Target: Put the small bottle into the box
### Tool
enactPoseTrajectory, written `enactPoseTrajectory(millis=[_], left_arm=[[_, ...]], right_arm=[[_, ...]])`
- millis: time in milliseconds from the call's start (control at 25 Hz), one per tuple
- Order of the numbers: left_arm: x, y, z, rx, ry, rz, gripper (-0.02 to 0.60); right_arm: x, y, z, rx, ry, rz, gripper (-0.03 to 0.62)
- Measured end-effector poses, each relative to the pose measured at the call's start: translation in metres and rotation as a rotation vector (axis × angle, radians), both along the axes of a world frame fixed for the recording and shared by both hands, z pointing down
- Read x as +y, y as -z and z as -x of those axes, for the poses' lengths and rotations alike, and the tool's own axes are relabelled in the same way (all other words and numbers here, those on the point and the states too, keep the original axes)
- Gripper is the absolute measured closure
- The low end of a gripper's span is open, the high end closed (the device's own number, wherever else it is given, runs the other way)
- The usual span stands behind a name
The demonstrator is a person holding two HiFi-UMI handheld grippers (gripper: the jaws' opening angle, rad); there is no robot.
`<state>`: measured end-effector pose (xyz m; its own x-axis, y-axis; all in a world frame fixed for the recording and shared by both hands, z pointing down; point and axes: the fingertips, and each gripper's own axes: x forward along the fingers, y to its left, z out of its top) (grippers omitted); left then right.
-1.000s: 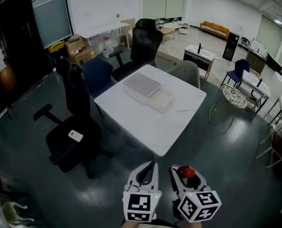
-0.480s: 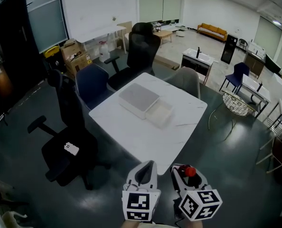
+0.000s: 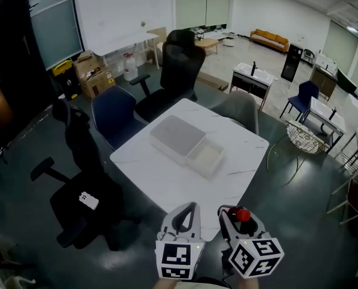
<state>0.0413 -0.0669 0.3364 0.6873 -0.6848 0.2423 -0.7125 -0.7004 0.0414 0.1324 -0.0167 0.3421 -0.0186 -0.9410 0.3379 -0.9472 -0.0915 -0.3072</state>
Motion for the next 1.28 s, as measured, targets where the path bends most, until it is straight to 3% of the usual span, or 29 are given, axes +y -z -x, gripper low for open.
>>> enactPoseTrajectory(millis=[640, 1280], left_arm=[[-0.059, -0.018, -0.022, 0.002, -0.027, 0.046, 0.561], [-0.162, -0.034, -0.069, -0.022, 0.103, 0.086, 0.561]], right_arm=[[-0.058, -0.016, -0.019, 0.007, -0.016, 0.051, 0.367], [-0.171, -0.032, -0.069, -0.015, 0.119, 0.091, 0.367]])
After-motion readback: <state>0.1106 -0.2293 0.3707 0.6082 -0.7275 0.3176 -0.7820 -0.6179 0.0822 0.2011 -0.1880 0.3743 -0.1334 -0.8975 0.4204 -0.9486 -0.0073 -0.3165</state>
